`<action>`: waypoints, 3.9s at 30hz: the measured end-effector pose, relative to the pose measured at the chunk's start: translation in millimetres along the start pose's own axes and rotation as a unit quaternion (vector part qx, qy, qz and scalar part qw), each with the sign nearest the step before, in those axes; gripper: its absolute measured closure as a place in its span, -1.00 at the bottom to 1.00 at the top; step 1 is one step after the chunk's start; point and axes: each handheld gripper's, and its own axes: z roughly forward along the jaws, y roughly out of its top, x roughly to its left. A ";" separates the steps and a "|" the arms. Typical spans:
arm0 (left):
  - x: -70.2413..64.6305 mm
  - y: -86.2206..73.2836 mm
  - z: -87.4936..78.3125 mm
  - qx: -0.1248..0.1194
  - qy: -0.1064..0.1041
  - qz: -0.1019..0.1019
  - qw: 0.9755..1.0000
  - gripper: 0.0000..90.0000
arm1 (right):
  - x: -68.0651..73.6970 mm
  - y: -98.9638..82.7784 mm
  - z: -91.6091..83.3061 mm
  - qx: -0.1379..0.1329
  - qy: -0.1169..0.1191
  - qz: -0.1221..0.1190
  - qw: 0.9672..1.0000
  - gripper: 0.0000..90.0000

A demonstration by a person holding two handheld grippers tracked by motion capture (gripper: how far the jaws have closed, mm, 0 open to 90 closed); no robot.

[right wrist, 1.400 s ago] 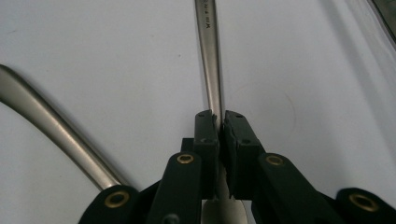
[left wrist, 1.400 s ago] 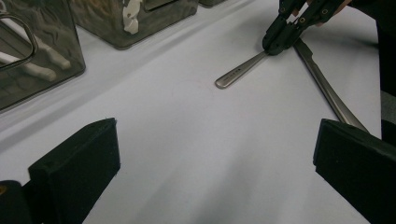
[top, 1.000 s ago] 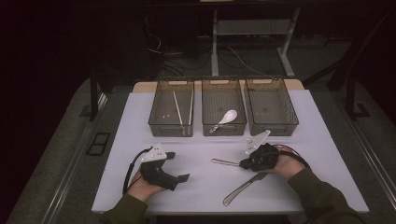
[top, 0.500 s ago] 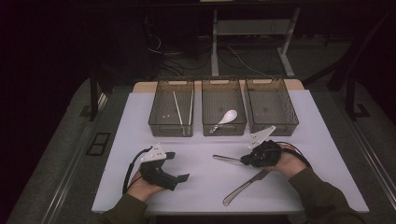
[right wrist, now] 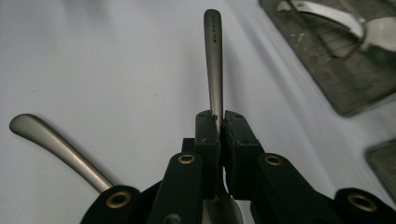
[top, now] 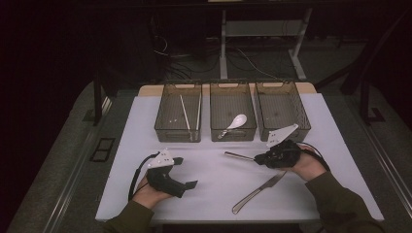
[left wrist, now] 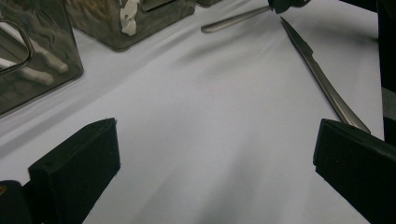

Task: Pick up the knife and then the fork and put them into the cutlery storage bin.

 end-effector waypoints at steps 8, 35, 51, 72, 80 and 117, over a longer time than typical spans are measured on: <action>5.2 2.1 0.1 -0.009 -0.008 0.007 1.000 -1.00 | -14.3 4.3 -27.2 -0.030 -0.016 0.024 0.999 0.88; 6.3 1.8 -5.2 -0.008 -0.011 0.008 1.000 -1.00 | -94.3 3.7 -76.4 -0.057 -0.129 0.125 0.982 0.87; 6.6 1.7 -4.8 -0.010 -0.015 0.006 1.000 -1.00 | -145.9 -6.5 -62.8 -0.024 -0.184 0.209 0.960 0.87; 6.7 1.8 -5.2 -0.009 -0.016 0.005 1.000 -1.00 | -162.1 -5.9 -12.9 0.054 -0.177 0.244 0.952 0.87; 6.8 1.7 -4.7 -0.007 -0.017 0.006 1.000 -1.00 | -162.6 -7.4 -9.2 0.071 -0.167 0.248 0.952 0.87; 7.8 0.7 -3.9 -0.008 -0.014 0.001 1.000 -1.00 | -96.8 -0.5 -66.2 -0.086 -0.107 0.171 0.976 0.08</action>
